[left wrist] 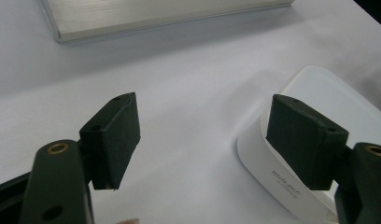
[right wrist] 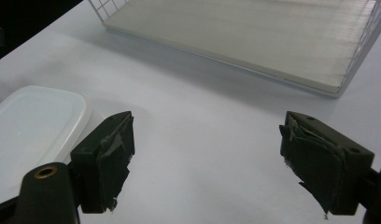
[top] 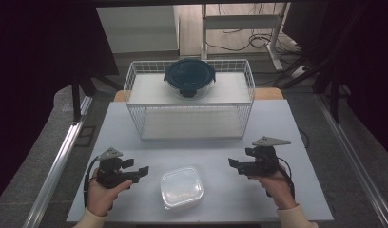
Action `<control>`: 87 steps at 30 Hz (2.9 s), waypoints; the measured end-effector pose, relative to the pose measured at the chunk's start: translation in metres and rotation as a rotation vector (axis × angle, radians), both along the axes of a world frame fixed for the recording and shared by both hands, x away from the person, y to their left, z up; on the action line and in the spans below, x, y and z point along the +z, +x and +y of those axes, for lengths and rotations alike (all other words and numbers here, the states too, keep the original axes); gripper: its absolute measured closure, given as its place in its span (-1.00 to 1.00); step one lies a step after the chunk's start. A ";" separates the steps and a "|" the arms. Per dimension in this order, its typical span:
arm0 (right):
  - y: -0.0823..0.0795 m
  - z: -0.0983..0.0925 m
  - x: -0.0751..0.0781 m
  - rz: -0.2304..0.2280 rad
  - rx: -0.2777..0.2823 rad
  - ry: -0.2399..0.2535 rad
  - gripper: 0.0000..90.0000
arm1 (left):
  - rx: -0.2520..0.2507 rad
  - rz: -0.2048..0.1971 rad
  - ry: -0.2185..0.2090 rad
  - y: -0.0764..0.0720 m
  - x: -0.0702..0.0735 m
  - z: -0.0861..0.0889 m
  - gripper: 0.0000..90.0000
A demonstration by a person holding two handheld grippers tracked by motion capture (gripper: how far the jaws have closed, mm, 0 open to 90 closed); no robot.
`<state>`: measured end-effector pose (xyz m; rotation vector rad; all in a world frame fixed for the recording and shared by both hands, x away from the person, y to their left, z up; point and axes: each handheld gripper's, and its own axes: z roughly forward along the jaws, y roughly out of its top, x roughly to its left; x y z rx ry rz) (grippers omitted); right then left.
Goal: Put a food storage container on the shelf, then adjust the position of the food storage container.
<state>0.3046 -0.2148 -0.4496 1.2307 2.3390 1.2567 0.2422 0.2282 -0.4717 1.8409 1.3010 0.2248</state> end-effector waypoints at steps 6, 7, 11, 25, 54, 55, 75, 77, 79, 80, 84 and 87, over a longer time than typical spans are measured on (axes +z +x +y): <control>-0.006 -0.003 0.001 -0.007 -0.007 -0.007 -0.60 | -0.005 -0.010 -0.002 0.000 0.004 -0.003 -0.42; -0.007 -0.004 0.001 -0.007 -0.015 -0.006 -0.60 | -0.006 -0.009 -0.003 0.000 0.004 -0.004 -0.42; -0.009 -0.008 0.002 -0.015 -0.028 -0.011 -0.58 | -0.014 -0.003 -0.010 -0.002 0.005 -0.004 -0.42; -0.007 -0.010 0.006 -0.013 -0.011 0.005 -0.52 | 0.005 -0.006 -0.015 -0.010 0.008 0.000 -0.41; -0.010 -0.012 -0.002 0.020 -0.039 -0.012 -0.52 | -0.242 0.170 0.058 -0.037 -0.027 -0.035 0.86; -0.010 -0.012 -0.002 0.023 -0.042 -0.011 -0.52 | -0.252 0.178 0.057 -0.038 -0.028 -0.037 0.90; -0.009 -0.013 -0.006 0.031 -0.045 -0.021 -0.52 | -0.367 0.221 0.061 -0.035 -0.037 -0.078 1.00; -0.009 -0.013 -0.005 0.025 -0.046 -0.016 -0.52 | -0.373 0.220 0.059 -0.032 -0.037 -0.084 1.00; -0.009 -0.014 -0.004 0.024 -0.045 -0.016 -0.52 | -0.375 0.212 0.053 -0.027 -0.037 -0.091 1.00; -0.009 -0.015 -0.004 0.026 -0.047 -0.015 -0.52 | -0.378 0.213 0.052 -0.025 -0.037 -0.093 1.00; -0.008 -0.017 -0.004 0.026 -0.053 -0.013 -0.52 | -0.391 0.199 0.049 -0.016 -0.035 -0.107 1.00; -0.008 -0.019 -0.003 0.024 -0.060 -0.009 -0.52 | -0.399 0.194 0.045 -0.010 -0.033 -0.117 1.00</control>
